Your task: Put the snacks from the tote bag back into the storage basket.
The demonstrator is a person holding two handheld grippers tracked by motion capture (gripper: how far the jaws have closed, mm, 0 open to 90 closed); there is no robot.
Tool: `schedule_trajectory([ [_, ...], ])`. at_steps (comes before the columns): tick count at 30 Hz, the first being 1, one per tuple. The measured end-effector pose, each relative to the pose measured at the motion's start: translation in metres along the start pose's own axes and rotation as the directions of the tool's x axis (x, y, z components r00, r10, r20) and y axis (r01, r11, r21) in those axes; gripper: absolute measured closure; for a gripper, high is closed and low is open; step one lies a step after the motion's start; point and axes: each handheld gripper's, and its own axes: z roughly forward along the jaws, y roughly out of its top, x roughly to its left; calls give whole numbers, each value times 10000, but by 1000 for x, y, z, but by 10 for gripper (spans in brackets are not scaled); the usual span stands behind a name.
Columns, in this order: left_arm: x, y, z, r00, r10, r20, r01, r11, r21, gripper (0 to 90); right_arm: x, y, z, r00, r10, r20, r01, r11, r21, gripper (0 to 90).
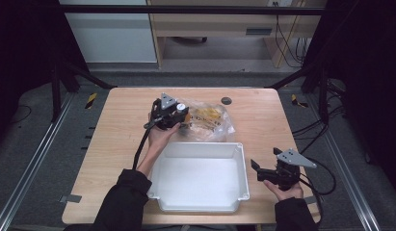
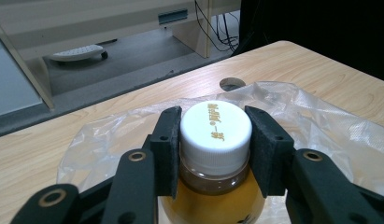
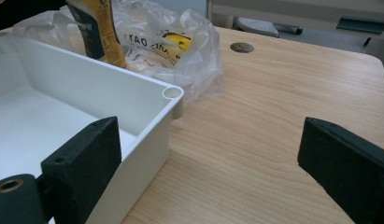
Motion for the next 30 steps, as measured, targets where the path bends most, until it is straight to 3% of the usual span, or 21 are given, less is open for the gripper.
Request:
schedule_trajectory([
  [7, -1, 1, 0, 10000, -18, -60, 18, 10000, 21, 588, 0, 0, 0, 10000, 3, 10, -3, 10000, 4, 65],
  [14, 2, 2, -1, 9994, -290, -174, 291, 9996, 41, 590, 0, 0, 0, 10000, -2, 25, 2, 10000, 23, 65],
  [19, 4, 3, -5, 9995, -168, -256, 172, 9997, 181, 590, 0, 0, 0, 10000, 29, 21, -29, 10000, 24, 65],
  [30, 5, 13, -25, 9990, -355, -259, 346, 9989, -327, 590, 0, 0, 0, 10000, 17, 31, -17, 10000, 3, 66],
])
